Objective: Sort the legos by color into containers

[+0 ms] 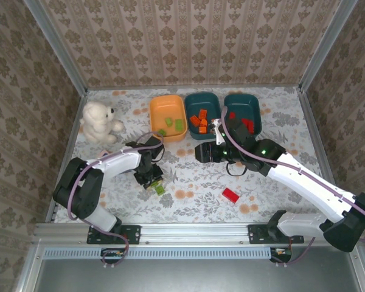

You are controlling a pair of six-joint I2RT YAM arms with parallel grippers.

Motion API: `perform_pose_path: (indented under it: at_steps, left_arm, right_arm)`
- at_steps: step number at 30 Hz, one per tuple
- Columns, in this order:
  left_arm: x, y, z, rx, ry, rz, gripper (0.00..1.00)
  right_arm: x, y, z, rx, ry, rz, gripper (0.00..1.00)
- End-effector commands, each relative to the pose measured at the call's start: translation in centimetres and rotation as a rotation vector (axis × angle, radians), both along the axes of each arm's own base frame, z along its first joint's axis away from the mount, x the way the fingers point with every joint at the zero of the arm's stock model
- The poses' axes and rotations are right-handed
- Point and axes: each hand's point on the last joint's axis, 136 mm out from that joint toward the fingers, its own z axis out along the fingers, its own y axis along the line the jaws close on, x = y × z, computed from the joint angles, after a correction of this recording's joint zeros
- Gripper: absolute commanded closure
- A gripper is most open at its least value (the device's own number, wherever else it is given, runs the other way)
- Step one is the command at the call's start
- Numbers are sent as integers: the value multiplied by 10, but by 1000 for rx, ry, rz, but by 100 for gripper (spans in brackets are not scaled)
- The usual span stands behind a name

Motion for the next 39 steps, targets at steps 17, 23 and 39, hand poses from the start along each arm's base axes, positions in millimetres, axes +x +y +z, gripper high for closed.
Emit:
perform_pose_path:
  at_steps: [17,23,39]
  left_arm:
    - [219,-46,121,-24,-480,-272,67]
    - [279,-41,98,12,-473,-270,67]
    - [295,-41,41,43,-350,-199,65]
  right_arm:
    - [-10,-11,5,2,61,-45,33]
    - [-10,-19,7,3,58,-69,32]
    - [-16,-43,-1,-17,77,-131,32]
